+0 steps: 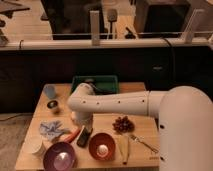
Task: Place eraser in purple bowl
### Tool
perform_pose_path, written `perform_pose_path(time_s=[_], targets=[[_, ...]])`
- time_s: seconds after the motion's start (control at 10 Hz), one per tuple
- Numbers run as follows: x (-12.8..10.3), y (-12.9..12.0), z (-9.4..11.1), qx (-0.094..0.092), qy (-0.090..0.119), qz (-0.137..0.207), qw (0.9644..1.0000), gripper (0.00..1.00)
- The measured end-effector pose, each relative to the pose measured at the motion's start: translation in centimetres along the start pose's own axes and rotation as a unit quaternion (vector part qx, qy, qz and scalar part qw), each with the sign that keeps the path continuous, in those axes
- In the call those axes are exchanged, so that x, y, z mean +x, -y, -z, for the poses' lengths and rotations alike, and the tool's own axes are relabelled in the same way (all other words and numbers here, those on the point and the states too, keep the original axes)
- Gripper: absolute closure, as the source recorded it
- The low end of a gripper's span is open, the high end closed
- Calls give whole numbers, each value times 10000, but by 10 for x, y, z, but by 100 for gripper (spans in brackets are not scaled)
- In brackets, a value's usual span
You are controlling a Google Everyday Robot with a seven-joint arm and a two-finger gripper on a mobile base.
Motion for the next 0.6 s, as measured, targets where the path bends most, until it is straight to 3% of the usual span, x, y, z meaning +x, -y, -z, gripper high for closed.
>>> perform_pose_path(time_s=[0.2, 0.4, 0.6], targets=[[1, -3, -6, 24, 49, -36, 10000, 87], [2, -7, -32, 34, 123, -98, 9999, 100], [3, -10, -46, 80, 148, -168, 9997, 90]])
